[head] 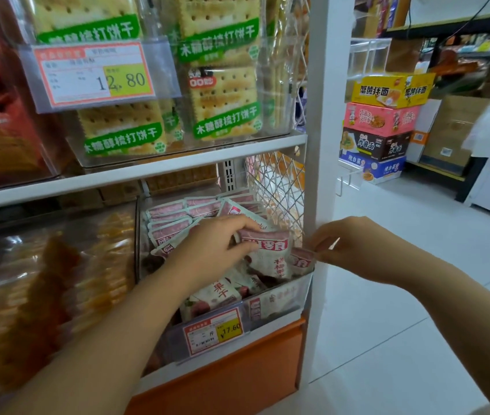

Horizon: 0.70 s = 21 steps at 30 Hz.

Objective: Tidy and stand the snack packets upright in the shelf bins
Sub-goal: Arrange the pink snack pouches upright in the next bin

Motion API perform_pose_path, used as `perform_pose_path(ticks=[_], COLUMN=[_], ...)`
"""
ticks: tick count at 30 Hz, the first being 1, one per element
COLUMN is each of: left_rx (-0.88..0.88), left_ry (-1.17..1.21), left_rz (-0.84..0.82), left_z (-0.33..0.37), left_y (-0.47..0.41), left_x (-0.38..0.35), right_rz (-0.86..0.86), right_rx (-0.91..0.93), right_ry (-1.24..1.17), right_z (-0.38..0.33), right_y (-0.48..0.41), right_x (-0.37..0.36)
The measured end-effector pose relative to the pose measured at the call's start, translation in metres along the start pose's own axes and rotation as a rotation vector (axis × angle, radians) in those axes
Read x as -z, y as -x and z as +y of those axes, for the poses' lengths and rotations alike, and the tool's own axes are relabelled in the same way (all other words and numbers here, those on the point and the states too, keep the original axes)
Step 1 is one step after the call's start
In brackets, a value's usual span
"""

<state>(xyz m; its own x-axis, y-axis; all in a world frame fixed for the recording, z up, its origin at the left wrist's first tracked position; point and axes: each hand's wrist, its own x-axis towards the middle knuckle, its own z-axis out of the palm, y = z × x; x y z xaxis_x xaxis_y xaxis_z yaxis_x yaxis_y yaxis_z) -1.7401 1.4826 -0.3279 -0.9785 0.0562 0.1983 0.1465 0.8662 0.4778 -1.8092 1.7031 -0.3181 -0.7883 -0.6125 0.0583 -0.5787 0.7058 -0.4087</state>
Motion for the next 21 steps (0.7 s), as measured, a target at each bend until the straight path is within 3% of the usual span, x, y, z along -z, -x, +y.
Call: perform_pose_path(ticks=[5, 12, 17, 21], left_rx=[-0.031, 0.029, 0.180, 0.230], left_ry=[-0.084, 0.093, 0.195, 0.127], left_rz=[0.055, 0.160, 0.303, 0.324], left_z=[0.011, 0.006, -0.008, -0.013], left_y=[-0.011, -0.007, -0.001, 0.007], left_x=[-0.028, -0.029, 0.004, 0.009], right_rz=[-0.022, 0.119, 0.222, 0.199], right_rx=[0.032, 0.014, -0.030, -0.017], right_ry=[-0.004, -0.021, 0.047, 0.065], right_z=[0.006, 0.008, 0.001, -0.005], right_y=[0.000, -0.002, -0.006, -0.004], right_x=[-0.009, -0.017, -0.025, -0.023])
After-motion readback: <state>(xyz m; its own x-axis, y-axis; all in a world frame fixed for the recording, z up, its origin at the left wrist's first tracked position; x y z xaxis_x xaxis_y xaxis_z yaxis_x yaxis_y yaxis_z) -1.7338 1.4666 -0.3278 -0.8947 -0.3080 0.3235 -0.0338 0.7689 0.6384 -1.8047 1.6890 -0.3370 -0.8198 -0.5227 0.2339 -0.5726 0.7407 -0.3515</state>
